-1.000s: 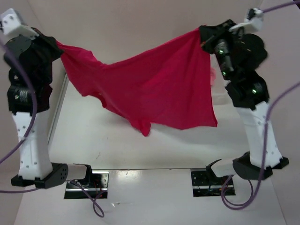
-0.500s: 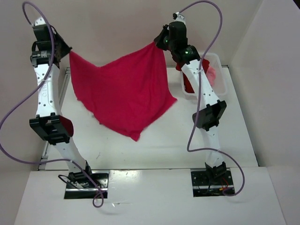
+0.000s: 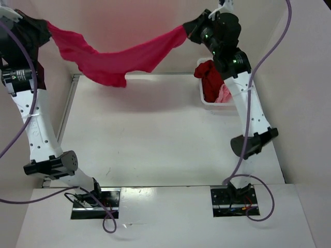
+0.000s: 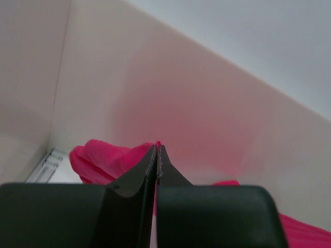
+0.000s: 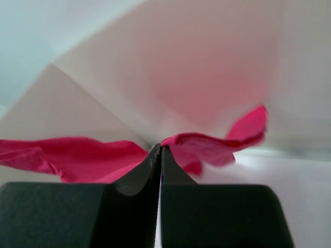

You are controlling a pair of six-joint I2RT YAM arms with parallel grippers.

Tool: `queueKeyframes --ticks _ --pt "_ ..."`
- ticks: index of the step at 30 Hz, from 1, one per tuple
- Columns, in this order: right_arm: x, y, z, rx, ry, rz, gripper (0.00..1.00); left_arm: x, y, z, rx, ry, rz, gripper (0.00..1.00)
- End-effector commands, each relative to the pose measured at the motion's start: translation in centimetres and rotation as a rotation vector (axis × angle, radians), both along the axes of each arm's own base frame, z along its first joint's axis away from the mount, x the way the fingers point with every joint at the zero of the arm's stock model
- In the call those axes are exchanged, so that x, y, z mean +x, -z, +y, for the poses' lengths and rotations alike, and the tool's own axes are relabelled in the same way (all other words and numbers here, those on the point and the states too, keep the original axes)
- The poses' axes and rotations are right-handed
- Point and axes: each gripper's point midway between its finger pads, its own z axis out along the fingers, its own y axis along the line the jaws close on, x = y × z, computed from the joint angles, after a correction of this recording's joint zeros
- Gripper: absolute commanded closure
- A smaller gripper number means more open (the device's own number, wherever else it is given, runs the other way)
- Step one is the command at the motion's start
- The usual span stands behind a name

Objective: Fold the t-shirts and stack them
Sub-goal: Flatten out the tshirt

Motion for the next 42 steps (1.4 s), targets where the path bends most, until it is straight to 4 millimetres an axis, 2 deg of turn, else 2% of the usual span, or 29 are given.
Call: queueKeyframes --ticks 1,2,3,5,6,8,9,10,11,12,13,14,15,17,18,20,21,23,25,26,28,30,32,34,36,37,38,39,42 --pt "1.3 7.6 -1.0 -0.076 0.007 0.145 0.99 1.2 5.6 0.8 0.031 -0.022 0.147 0.99" --pt "1.1 9.6 -1.5 -0.088 0.008 0.179 0.99 1.6 9.6 1.4 0.016 -0.044 0.240 0.99" --pt "0.1 13.6 -1.9 -0.119 0.007 0.264 0.99 -0.3 9.8 1.1 0.025 -0.056 0.245 0.99" --pt "-0.9 18.1 -2.5 -0.156 0.020 0.360 0.99 -1.9 13.8 0.8 0.003 -0.063 0.329 0.99" --pt "-2.5 22.4 -2.8 -0.188 0.005 0.451 0.99 -3.7 18.7 0.2 -0.040 -0.058 0.424 0.99" --pt "-4.4 26.3 -3.2 -0.173 0.002 0.535 0.99 -5.9 24.4 -0.3 -0.098 -0.073 0.552 0.99" --pt "-6.1 31.1 -3.8 -0.197 0.006 0.631 0.99 -7.4 25.7 -1.3 -0.091 -0.073 0.569 0.99" --pt "-7.1 31.8 -4.1 -0.191 0.008 0.642 0.99 -8.6 31.2 -1.7 -0.137 -0.073 0.677 0.99" --pt "-7.9 33.4 -4.6 -0.185 0.012 0.686 0.99 -9.6 33.2 -2.0 -0.164 -0.075 0.717 0.99" --pt "-9.4 36.8 -5.6 -0.207 0.024 0.759 0.99 -10.5 34.4 -3.3 -0.196 -0.026 0.737 0.99" --pt "-10.3 37.8 -5.7 -0.201 0.017 0.790 0.99 -10.7 36.0 -4.3 -0.255 0.008 0.764 0.99" --pt "-11.0 38.2 -6.3 -0.180 0.026 0.808 0.99 -11.7 38.6 -5.3 -0.304 0.037 0.822 0.99" --pt "-12.1 40.1 -7.1 -0.189 0.038 0.852 0.99 -12.3 39.5 -6.5 -0.341 0.085 0.834 0.99" --pt "-13.2 40.6 -7.6 -0.175 0.039 0.876 0.99 -13.4 41.5 -7.2 -0.377 0.104 0.883 0.99" --pt "-13.8 41.5 -8.3 -0.167 0.056 0.901 0.99 -14.3 42.5 -7.5 -0.389 0.102 0.916 0.99" --pt "-15.1 42.1 -9.2 -0.170 0.069 0.931 0.99 -15.9 43.8 -7.9 -0.394 0.108 0.995 0.99" --pt "-16.1 42.3 -9.6 -0.162 0.064 0.942 0.99 -16.0 44.0 -8.6 -0.386 0.129 1.011 0.99" --pt "-17.4 42.8 -10.6 -0.147 0.084 0.982 0.99 -16.4 43.1 -8.6 -0.360 0.124 1.026 1.00" --pt "-18.7 42.1 -11.0 -0.136 0.081 0.978 0.99 -17.1 42.8 -7.8 -0.299 0.095 1.081 1.00" --pt "-19.9 42.3 -11.3 -0.144 0.082 1.009 0.99 -18.1 42.8 -8.2 -0.288 0.110 1.127 1.00" --pt "-20.7 40.6 -11.2 -0.110 0.080 0.980 0.99 -18.9 42.5 -8.5 -0.253 0.102 1.162 1.00" --pt "-21.6 40.6 -10.8 -0.101 0.047 0.999 0.99 -19.2 42.4 -8.9 -0.214 0.103 1.183 1.00" --pt "-21.7 40.9 -10.7 -0.100 0.038 1.011 0.99 -19.0 42.3 -8.9 -0.212 0.104 1.174 1.00" --pt "-20.8 41.4 -10.6 -0.105 0.047 1.016 0.99 -18.2 42.2 -9.2 -0.227 0.122 1.154 0.98" --pt "-19.2 40.7 -10.7 -0.127 0.054 0.976 0.99 -16.9 40.3 -8.3 -0.214 0.088 1.102 0.98" --pt "-18.3 40.5 -10.9 -0.132 0.077 0.960 0.99 -16.3 39.3 -7.0 -0.182 0.018 1.080 0.98" --pt "-17.6 41.1 -10.8 -0.150 0.073 0.971 0.99 -15.7 38.7 -6.2 -0.160 -0.012 1.076 0.98" --pt "-16.5 40.4 -10.6 -0.156 0.067 0.944 0.99 -15.1 37.7 -5.8 -0.149 -0.033 1.051 0.98" --pt "-15.1 40.5 -10.1 -0.154 0.059 0.953 0.99 -15.2 37.3 -5.6 -0.152 -0.051 1.036 0.99"
